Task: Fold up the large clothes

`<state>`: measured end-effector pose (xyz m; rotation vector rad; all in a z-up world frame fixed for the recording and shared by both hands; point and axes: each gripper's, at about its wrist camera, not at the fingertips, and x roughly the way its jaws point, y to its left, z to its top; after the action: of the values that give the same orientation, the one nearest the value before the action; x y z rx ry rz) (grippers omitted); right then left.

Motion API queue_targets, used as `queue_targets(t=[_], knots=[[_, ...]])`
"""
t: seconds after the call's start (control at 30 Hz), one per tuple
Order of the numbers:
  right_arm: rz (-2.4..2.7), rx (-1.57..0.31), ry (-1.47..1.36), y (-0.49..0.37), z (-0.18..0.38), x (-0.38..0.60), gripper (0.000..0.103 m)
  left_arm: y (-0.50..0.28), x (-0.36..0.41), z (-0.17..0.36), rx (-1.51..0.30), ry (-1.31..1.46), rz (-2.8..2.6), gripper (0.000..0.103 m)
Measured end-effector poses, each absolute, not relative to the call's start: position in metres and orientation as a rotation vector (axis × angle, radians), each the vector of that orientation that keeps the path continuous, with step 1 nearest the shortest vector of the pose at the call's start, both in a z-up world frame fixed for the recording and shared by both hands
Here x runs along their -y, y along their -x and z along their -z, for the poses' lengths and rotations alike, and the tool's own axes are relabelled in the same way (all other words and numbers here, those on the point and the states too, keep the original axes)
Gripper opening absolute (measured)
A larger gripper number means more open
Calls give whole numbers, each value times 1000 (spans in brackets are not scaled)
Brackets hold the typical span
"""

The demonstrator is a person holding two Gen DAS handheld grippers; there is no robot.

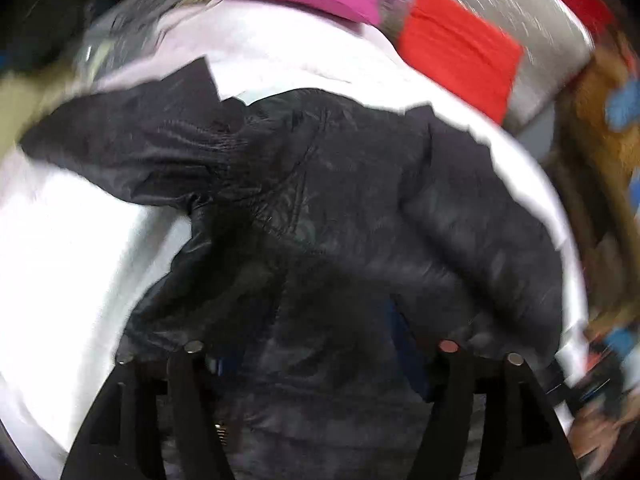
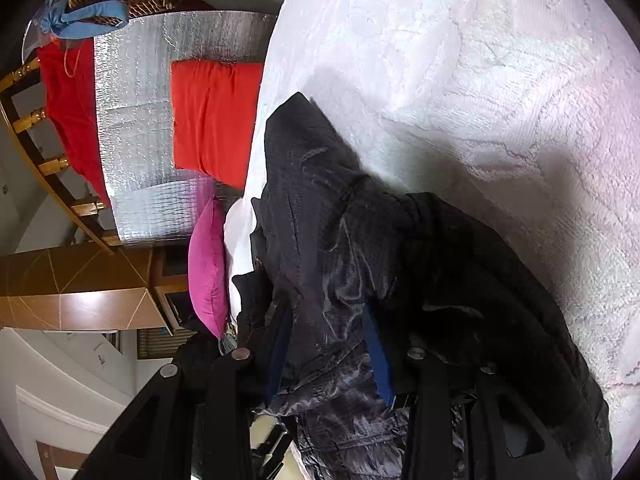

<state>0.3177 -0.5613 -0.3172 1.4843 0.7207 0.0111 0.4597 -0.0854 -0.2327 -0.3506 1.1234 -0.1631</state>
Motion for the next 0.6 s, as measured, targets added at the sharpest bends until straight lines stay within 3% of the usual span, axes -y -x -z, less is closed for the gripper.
queue_targets(t=[0.1, 0.3, 0.5, 0.6], knots=[[-12, -734, -1480, -319, 319, 556, 40, -479, 100, 215, -1108, 439, 181, 69], [-19, -763, -1470, -327, 321, 551, 40, -519, 220, 175, -1062, 125, 202, 86], [-25, -766, -1471, -329, 323, 551, 40, -574, 319, 208, -1179, -241, 52, 86], [-21, -775, -1446, -331, 321, 549, 40, -588, 327, 228, -1194, -398, -68, 86]])
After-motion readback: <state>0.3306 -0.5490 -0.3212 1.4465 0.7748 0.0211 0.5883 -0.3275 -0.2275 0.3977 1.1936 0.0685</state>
